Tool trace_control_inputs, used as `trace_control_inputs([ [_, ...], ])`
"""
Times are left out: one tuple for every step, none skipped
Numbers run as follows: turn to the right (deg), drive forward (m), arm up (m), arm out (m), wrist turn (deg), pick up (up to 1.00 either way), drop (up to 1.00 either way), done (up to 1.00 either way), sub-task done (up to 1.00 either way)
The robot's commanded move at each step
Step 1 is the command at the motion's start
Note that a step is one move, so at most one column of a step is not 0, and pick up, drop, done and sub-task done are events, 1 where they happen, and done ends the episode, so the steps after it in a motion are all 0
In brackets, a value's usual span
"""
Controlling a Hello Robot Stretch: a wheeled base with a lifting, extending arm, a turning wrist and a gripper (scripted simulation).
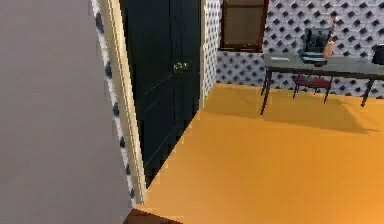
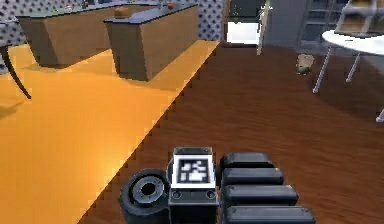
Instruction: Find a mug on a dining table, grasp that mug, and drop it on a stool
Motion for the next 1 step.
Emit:
trace_control_inputs([
  [-45.0,0.00,0.00,0.00,0.0,0.00,0.00,0.00,0.00],
])
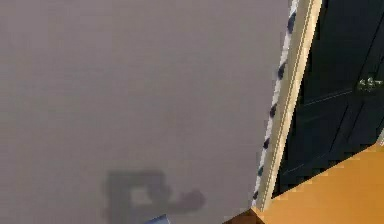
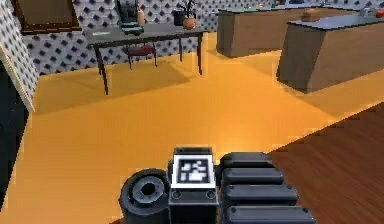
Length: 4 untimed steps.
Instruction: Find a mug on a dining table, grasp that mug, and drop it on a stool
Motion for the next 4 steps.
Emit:
trace_control_inputs([
  [-39.0,0.00,0.00,0.00,0.0,0.00,0.00,0.00,0.00],
  [45.0,0.00,0.00,0.00,0.0,0.00,0.00,0.00,0.00],
  [45.0,0.00,0.00,0.00,0.0,0.00,0.00,0.00,0.00],
  [45.0,0.00,0.00,0.00,0.0,0.00,0.00,0.00,0.00],
])
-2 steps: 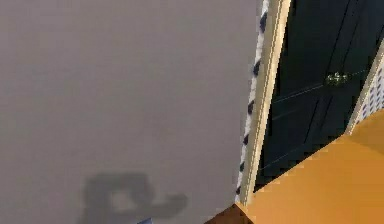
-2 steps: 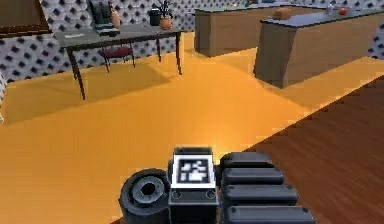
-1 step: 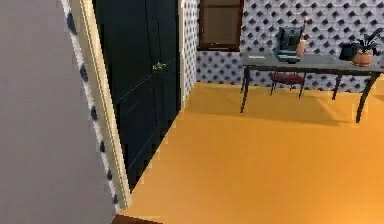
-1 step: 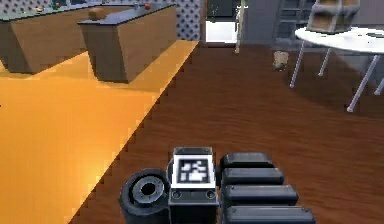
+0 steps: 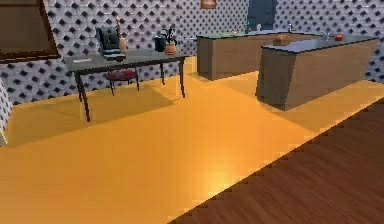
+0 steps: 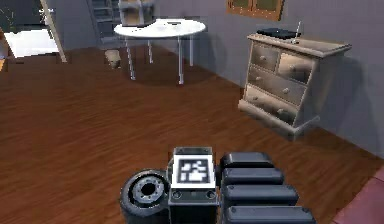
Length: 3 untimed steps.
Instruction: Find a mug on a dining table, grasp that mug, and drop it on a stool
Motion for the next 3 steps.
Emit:
trace_control_inputs([
  [3.0,0.00,0.00,0.00,0.0,0.00,0.00,0.00,0.00],
  [-45.0,0.00,0.00,0.00,0.0,0.00,0.00,0.00,0.00],
  [-45.0,0.00,0.00,0.00,0.0,0.00,0.00,0.00,0.00],
])
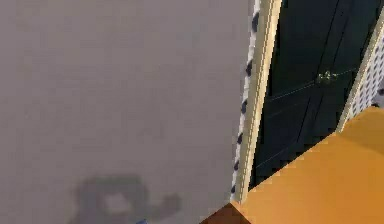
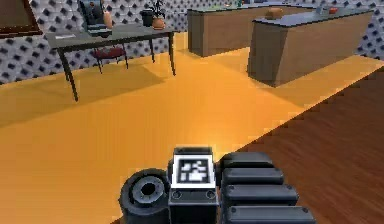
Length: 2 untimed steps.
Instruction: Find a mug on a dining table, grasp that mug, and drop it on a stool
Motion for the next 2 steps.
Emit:
trace_control_inputs([
  [-45.0,0.00,0.00,0.00,0.0,0.00,0.00,0.00,0.00],
  [-12.0,0.00,0.00,0.00,0.0,0.00,0.00,0.00,0.00],
])
